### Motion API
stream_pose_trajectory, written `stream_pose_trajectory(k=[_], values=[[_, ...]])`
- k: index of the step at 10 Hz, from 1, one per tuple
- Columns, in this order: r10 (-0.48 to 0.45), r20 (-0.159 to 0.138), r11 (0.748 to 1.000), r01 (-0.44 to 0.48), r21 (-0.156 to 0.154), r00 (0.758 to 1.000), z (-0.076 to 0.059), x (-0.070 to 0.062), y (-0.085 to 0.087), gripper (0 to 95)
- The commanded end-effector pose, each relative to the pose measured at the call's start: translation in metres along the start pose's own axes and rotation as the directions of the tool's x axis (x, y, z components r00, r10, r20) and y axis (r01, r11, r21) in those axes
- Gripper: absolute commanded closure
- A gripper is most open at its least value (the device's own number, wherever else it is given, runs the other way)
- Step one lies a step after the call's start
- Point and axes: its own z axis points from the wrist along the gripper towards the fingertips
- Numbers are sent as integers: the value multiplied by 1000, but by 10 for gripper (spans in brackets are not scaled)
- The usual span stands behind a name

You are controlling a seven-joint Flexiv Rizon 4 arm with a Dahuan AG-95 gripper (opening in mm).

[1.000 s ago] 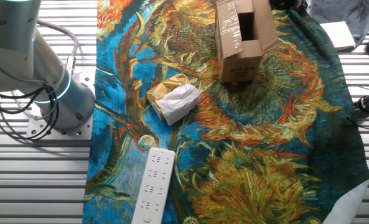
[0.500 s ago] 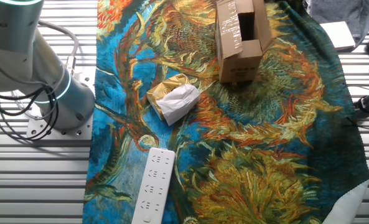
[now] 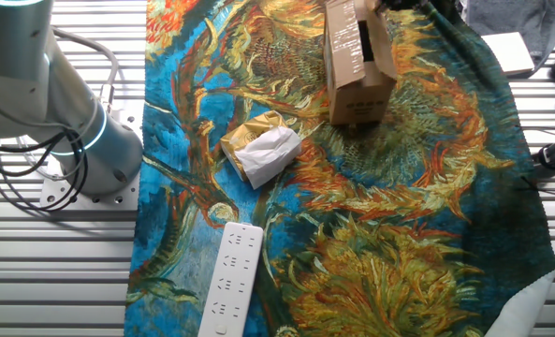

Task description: Cover the box

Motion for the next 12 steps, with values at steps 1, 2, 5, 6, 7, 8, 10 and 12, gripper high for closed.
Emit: stream_pose_trajectory(k=[1, 2, 5, 6, 7, 8, 10, 12], values=[[7, 5, 1000, -7, 2, 1000, 5, 7, 4, 950], [0, 4, 1000, 0, 2, 1000, 8, 10, 6, 760], [-31, 8, 999, 31, -4, 999, 10, 11, 7, 570], [-40, 13, 999, 40, -9, 999, 10, 12, 7, 380], [-49, 16, 999, 49, -12, 999, 10, 12, 7, 380], [-54, 23, 998, 54, -18, 998, 10, 12, 7, 380], [-78, 41, 996, 79, -38, 996, 9, 12, 7, 380], [-85, 60, 994, 88, -61, 995, 8, 12, 8, 380]])
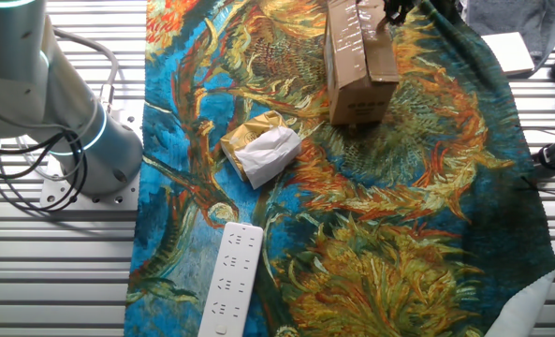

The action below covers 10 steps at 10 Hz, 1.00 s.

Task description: Cover the box

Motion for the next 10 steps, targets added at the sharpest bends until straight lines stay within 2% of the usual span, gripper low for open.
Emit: stream_pose_trajectory(k=[1, 5, 8, 10], values=[[-3, 20, 1000, 3, -27, 1000, -2, -2, 2, 380], [-20, 25, 997, 22, -80, 999, -8, -3, 8, 380], [-54, 16, 994, 55, -90, 998, -8, -1, 12, 380], [-69, 3, 994, 69, -79, 998, -3, 4, 17, 380]])
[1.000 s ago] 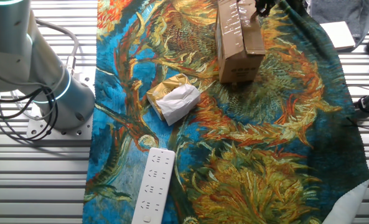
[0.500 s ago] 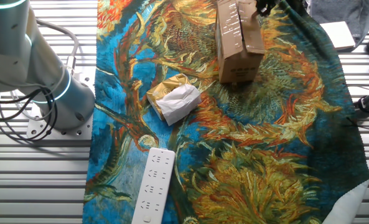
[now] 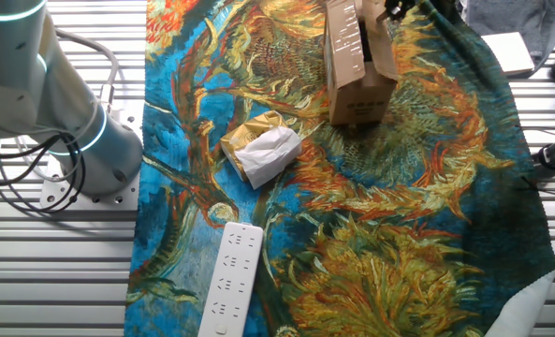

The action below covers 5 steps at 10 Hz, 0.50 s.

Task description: Cover the box

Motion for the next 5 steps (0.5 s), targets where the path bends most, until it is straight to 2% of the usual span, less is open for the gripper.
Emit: stream_pose_trajectory(k=[1, 3, 4, 5], values=[[-14, -7, 1000, 14, 13, 1000, 5, 5, 4, 380], [-28, -18, 999, 28, 22, 999, 8, 7, 7, 380], [-37, -30, 998, 38, 41, 999, 9, 7, 8, 380], [-45, -45, 996, 48, 79, 998, 9, 8, 8, 380]])
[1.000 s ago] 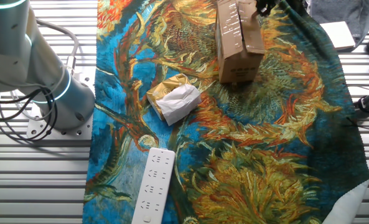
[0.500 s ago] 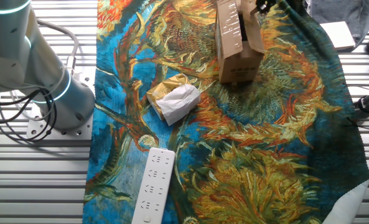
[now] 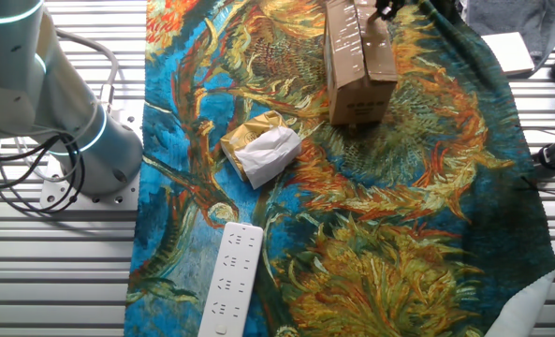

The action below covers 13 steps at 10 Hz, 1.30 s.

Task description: Cover the box

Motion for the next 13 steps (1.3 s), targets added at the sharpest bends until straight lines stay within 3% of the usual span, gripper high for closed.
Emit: stream_pose_trajectory(k=[1, 2, 3, 4, 5, 7, 8, 13], values=[[-8, -35, 997, 11, 82, 999, 1, -1, -2, 570], [-17, -51, 991, 23, 131, 999, 2, -1, -4, 570], [-18, -56, 988, 27, 153, 998, 3, -1, -4, 570], [-24, -75, 973, 41, 229, 997, 4, -1, -7, 760], [-20, -78, 965, 39, 260, 997, 6, 0, -9, 760], [-10, -77, 955, 33, 296, 997, 8, 0, -12, 760], [-16, -72, 951, 38, 308, 997, 10, 0, -14, 950], [-10, -63, 945, 30, 326, 998, 12, 1, -17, 950]])
